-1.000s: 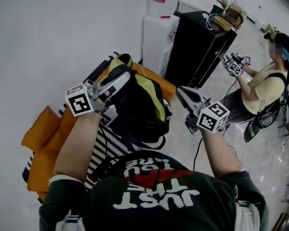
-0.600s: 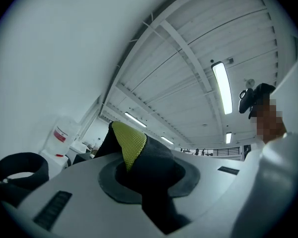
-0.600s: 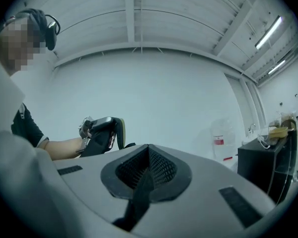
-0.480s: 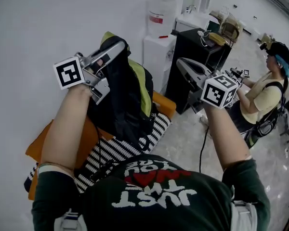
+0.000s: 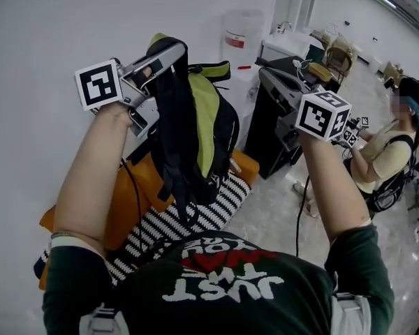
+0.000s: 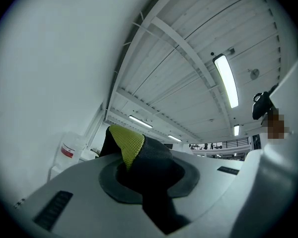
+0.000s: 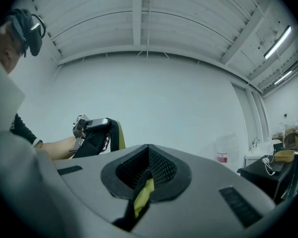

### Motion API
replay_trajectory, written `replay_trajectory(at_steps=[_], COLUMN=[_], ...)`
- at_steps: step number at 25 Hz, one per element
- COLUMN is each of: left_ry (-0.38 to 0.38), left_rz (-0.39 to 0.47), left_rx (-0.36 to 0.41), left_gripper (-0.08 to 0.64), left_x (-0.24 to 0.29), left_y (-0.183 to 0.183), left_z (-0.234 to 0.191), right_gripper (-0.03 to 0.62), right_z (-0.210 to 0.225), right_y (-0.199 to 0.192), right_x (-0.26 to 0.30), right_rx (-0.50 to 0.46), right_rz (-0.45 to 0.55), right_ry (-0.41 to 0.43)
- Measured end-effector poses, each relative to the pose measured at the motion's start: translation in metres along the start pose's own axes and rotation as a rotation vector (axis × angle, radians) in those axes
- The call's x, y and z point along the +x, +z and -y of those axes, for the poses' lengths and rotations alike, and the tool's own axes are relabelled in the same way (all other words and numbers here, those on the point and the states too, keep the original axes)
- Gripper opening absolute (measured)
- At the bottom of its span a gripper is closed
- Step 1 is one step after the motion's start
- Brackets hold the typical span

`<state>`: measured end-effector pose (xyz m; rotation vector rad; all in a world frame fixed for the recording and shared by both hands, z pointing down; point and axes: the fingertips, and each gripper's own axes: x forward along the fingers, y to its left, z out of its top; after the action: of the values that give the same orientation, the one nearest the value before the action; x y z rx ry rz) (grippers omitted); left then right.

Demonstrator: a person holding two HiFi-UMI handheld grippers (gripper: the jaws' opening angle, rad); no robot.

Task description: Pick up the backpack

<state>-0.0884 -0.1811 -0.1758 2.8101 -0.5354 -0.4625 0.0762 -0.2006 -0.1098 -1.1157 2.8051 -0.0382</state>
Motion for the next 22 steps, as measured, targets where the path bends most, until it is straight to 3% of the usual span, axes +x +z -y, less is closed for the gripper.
replay_trajectory(at_steps=[5,14,22], left_ry=[-0.024,0.025,0.024], left_rz=[-0.008,-0.044,-0.042], left_rx=[-0.026,-0.056,-0.029], left_gripper=[0.069,0.067,0.067], left_x=[0.007,-0.003,-0.004], left_y=[-0.009,-0.036,-0.022], left_z=[0.010,-0.002,-0.005], right_gripper=[0.026,0.026,0.026], right_z=[-0.001,-0.001,-0.002], right_y=[0.003,-0.005,-0.002], right_x=[0.003,0.007,0.021], right_rx=[-0.002,0.006,-0.001], right_rz=[-0.003,-0.025,-0.036], right_ry=[0.000,-0.006,0.001])
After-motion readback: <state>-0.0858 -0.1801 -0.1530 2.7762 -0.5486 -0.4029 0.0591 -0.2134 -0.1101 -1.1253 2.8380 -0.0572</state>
